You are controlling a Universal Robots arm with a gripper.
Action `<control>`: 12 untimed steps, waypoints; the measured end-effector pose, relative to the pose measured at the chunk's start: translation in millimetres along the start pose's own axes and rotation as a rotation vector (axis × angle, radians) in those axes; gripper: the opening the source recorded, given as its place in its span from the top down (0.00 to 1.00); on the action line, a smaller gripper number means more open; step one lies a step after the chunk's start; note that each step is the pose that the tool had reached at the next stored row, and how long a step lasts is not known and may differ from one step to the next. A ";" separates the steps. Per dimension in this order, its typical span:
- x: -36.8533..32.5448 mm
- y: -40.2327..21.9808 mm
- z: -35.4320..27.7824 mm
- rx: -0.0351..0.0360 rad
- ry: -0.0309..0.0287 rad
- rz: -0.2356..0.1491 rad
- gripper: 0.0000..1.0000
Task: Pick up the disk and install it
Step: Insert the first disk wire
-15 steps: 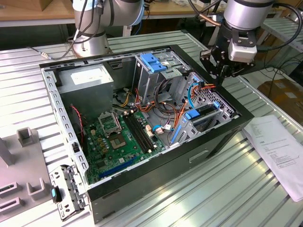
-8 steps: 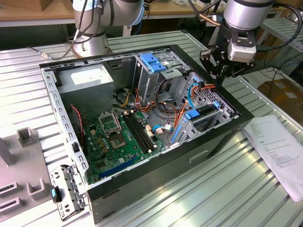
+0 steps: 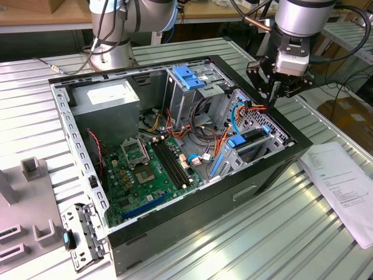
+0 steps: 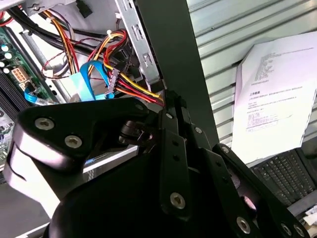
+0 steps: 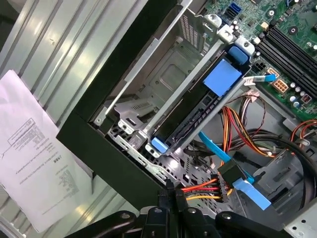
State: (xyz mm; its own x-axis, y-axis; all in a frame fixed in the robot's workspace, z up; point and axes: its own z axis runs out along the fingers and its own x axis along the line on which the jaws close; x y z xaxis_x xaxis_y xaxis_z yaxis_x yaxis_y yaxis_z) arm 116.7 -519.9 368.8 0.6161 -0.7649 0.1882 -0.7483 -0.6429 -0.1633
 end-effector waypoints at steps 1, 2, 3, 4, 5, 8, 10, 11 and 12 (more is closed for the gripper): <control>-1.6 2.0 -0.6 0.0000 0.0000 0.000 0.84; -2.3 2.7 -0.6 -0.0016 0.0015 0.011 0.84; -2.3 2.7 -0.7 -0.0052 0.0046 0.027 0.84; -2.3 2.8 -0.7 -0.0087 0.0076 0.045 0.84; -2.3 2.8 -0.5 -0.0126 0.0110 0.065 0.84; -2.4 2.8 -0.1 -0.0234 0.0204 0.122 0.84; -2.5 2.9 0.2 -0.0348 0.0303 0.180 0.84; -2.5 2.9 0.5 -0.0432 0.0376 0.223 0.84; -2.5 3.0 0.7 -0.0468 0.0407 0.242 0.84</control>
State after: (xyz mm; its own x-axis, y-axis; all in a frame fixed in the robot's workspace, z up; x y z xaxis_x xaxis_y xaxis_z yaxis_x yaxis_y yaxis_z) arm 113.0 -519.9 367.1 0.4076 -0.8936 0.1881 -0.8841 -0.4377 -0.1636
